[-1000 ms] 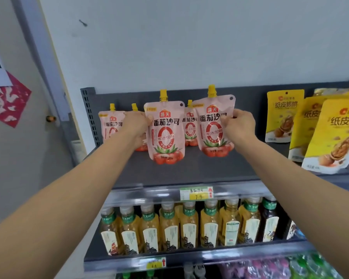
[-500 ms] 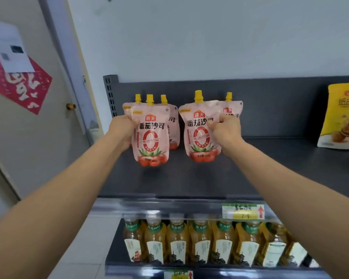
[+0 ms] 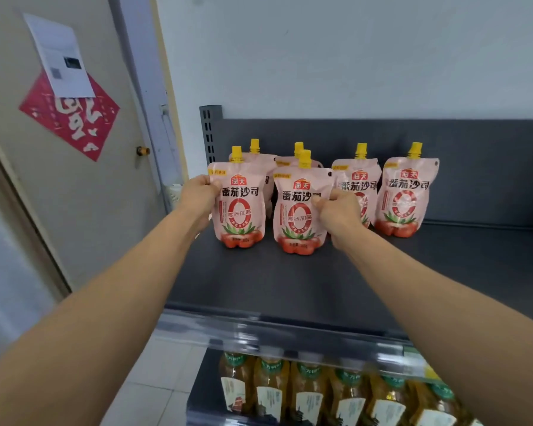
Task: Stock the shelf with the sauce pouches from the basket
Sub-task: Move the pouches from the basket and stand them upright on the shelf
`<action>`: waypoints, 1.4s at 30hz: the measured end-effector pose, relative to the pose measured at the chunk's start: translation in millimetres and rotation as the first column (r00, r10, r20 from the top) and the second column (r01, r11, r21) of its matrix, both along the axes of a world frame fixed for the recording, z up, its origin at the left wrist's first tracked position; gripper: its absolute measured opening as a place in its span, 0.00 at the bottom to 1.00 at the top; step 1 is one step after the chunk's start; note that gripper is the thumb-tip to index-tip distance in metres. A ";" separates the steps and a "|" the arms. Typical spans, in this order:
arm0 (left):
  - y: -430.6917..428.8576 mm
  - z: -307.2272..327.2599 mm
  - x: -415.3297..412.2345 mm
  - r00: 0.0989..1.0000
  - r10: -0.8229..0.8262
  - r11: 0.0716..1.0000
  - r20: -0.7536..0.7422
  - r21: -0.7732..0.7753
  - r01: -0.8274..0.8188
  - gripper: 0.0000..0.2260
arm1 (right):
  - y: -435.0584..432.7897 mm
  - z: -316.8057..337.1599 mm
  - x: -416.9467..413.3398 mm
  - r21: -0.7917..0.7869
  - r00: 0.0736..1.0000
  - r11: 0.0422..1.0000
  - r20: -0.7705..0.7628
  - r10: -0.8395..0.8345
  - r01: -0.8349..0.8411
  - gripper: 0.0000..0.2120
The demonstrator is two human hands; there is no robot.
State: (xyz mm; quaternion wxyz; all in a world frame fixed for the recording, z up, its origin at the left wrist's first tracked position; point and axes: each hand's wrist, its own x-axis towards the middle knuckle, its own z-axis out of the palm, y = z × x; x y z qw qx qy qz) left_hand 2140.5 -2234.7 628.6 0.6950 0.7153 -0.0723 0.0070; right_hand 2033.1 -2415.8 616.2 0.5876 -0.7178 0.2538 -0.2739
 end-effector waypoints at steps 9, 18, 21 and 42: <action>11.3 -12.1 -3.8 0.977 -0.193 0.981 -0.092 -0.018 0.192 0.13 | -2.6 -7.1 6.8 -0.010 0.992 0.994 -0.070 0.105 -0.106 0.13; 0.3 -13.7 4.6 0.986 -0.155 0.988 -0.059 0.010 0.156 0.12 | -9.5 -10.4 9.3 -0.068 0.993 0.993 -0.072 0.088 -0.093 0.12; 3.8 -11.8 3.2 0.993 -0.101 0.995 -0.058 -0.009 0.101 0.13 | -9.7 -14.2 4.6 -0.163 0.997 0.986 -0.079 0.020 -0.033 0.15; -44.9 -115.8 -276.0 0.798 -0.570 0.707 -0.197 0.378 0.598 0.06 | -13.3 -90.5 -269.1 -0.353 0.704 0.654 -0.584 0.405 -0.669 0.05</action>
